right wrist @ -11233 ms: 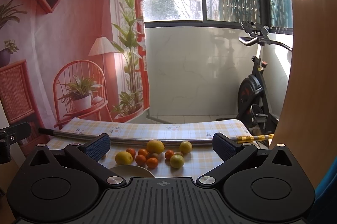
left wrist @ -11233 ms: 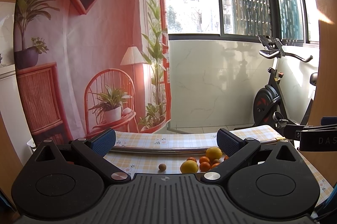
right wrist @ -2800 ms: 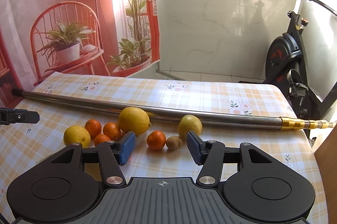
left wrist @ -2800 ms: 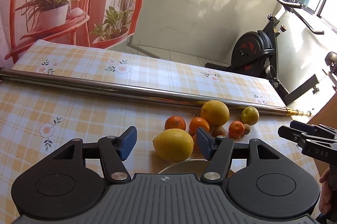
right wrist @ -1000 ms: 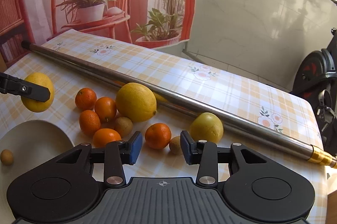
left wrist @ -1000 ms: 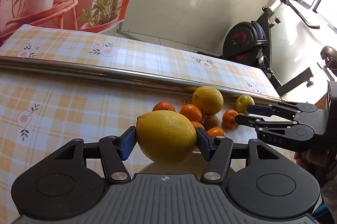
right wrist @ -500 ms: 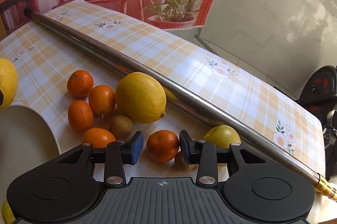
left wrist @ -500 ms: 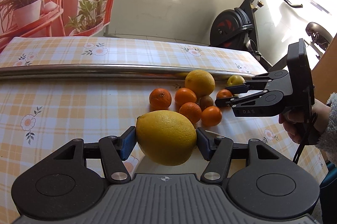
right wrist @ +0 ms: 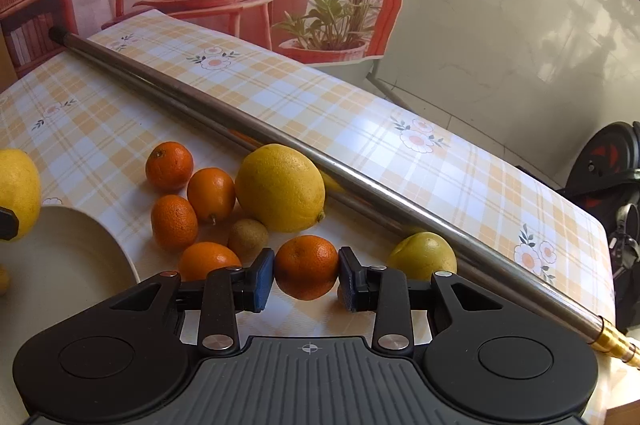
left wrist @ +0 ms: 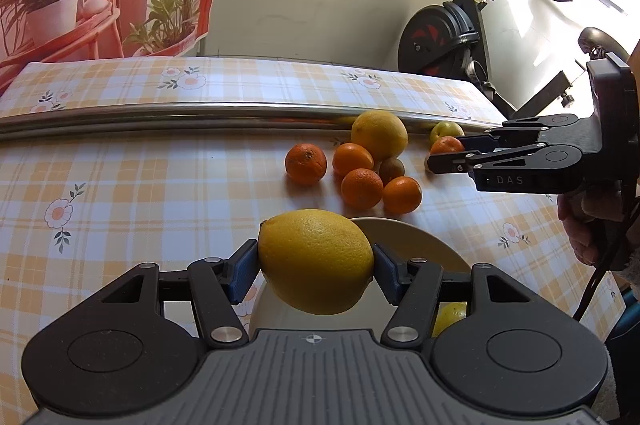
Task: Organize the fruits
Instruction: 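Carry the lemon in the left tool and tangerine in the right tool over the plate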
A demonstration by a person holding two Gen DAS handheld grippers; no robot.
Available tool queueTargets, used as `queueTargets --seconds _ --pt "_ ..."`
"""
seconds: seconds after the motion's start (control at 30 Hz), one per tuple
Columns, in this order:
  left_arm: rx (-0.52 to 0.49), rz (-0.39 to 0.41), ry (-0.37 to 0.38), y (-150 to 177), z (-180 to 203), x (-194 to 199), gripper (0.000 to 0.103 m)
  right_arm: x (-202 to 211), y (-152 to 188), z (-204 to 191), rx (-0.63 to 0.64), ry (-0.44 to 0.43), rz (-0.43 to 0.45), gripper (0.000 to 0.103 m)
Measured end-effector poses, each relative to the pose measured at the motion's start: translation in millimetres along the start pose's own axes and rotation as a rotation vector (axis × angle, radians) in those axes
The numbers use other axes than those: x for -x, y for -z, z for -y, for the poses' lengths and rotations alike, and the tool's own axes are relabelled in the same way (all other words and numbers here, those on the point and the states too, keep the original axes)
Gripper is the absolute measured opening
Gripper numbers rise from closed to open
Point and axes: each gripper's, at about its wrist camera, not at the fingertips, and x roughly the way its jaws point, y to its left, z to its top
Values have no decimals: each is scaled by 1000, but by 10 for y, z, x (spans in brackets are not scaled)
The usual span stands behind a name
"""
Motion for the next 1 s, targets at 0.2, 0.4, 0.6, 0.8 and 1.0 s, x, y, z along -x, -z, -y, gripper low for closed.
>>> queueTargets --seconds 0.2,0.4,0.6,0.8,1.0 --pt "-3 -13 -12 23 -3 -6 63 368 91 -63 -146 -73 73 31" --pt "-35 -33 -22 71 16 -18 63 540 246 -152 -286 -122 85 31" --pt "-61 -64 -33 165 22 -74 63 528 408 -382 -260 -88 36 31" --pt "-109 -70 -56 229 62 -83 63 520 525 -575 -231 -107 0 31" --pt "-151 -66 -76 250 116 -87 63 482 551 -641 -229 -109 -19 32"
